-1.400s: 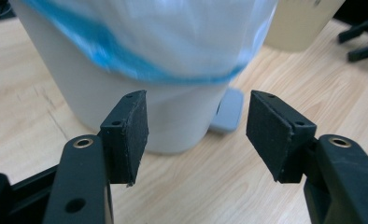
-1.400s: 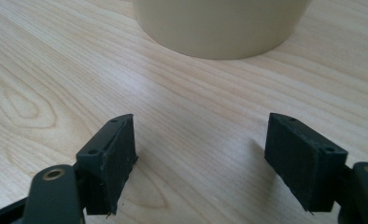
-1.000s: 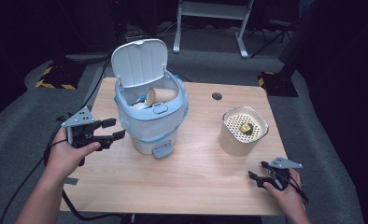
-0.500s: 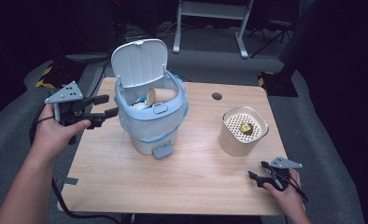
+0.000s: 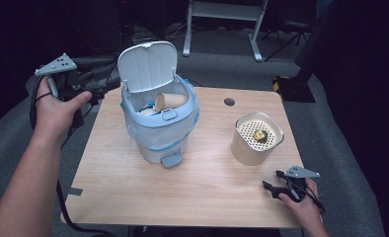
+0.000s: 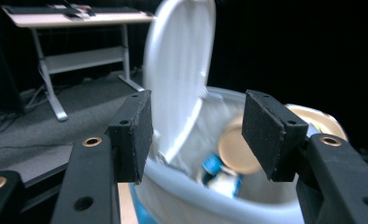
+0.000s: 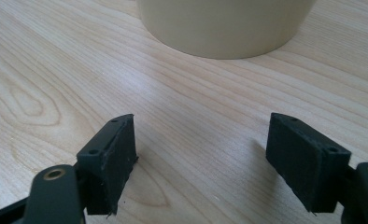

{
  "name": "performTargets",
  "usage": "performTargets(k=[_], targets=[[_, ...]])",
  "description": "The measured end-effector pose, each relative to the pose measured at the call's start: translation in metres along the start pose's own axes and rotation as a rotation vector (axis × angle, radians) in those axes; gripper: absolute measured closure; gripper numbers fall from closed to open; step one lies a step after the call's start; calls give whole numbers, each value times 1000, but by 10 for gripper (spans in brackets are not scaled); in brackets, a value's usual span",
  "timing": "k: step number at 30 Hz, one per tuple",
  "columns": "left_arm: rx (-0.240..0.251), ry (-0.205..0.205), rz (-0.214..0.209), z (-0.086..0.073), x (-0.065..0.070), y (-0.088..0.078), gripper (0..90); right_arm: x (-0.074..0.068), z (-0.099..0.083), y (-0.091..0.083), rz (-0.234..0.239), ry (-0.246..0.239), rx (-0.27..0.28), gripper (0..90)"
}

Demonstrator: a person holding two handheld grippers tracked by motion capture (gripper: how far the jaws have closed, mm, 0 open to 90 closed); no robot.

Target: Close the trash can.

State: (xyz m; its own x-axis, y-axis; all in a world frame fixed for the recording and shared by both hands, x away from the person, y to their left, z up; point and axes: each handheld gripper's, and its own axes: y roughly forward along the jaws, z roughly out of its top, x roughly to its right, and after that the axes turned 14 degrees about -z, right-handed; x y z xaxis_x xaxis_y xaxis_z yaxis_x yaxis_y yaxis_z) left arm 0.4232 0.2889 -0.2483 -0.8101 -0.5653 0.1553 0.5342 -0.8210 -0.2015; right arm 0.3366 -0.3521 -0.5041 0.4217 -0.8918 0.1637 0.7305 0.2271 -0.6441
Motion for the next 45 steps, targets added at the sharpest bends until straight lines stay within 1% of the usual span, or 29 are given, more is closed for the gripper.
performTargets(k=[3, 5, 7, 11, 13, 14, 15, 17, 18, 19, 22, 24, 27, 30, 32, 34, 35, 40, 43, 45], targets=[[4, 4, 22, 7, -7, 6, 431, 0, 0, 0, 0, 0, 0, 245], [-4, 9, 32, 11, -10, 9, 427, 0, 0, 0, 0, 0, 0, 245], [-10, 12, 35, 14, -12, 13, 425, 0, 0, 0, 0, 0, 0, 245], [-28, 9, 26, 20, -15, 23, 423, 0, 0, 0, 0, 0, 0, 245], [-25, 10, 20, 22, -16, 28, 430, 0, 0, 0, 0, 0, 0, 245], [-21, 12, 12, 23, -15, 29, 432, 0, 0, 0, 0, 0, 0, 245], [-14, 10, -5, 24, -14, 31, 440, 0, 0, 0, 0, 0, 0, 245], [-7, 6, -33, 26, -11, 33, 457, 0, 0, 0, 0, 0, 0, 245], [-15, 11, -29, 27, -10, 33, 440, 0, 0, 0, 0, 0, 0, 245], [-28, 23, -25, 27, -8, 33, 441, 0, 0, 0, 0, 1, 0, 245], [-34, 17, -41, 28, -7, 30, 482, 0, 0, 0, 0, 0, 0, 245], [-33, 12, -68, 28, -3, 28, 516, 0, 0, 0, 0, -1, 0, 245], [-40, 3, -107, 26, 6, 27, 519, 0, 0, 0, -1, -1, 0, 245], [-75, 22, -126, 23, 18, 27, 518, 0, 0, 0, -1, -1, 0, 245], [-91, 14, -138, 20, 24, 27, 521, 0, 0, 0, -1, -1, 0, 245], [-103, -15, -146, 16, 28, 28, 549, 0, 0, 0, -1, -1, 0, 245], [-112, -34, -159, 13, 31, 29, 557, 0, 0, 0, -1, -1, 0, 245], [-133, -87, -204, -1, 40, 36, 600, 0, 0, 0, -1, -2, 0, 244], [-153, -100, -241, -8, 47, 44, 620, 0, 0, 0, -1, -2, 0, 245], [-173, -98, -244, -11, 52, 49, 626, 0, 0, 0, -1, -1, 0, 245]])
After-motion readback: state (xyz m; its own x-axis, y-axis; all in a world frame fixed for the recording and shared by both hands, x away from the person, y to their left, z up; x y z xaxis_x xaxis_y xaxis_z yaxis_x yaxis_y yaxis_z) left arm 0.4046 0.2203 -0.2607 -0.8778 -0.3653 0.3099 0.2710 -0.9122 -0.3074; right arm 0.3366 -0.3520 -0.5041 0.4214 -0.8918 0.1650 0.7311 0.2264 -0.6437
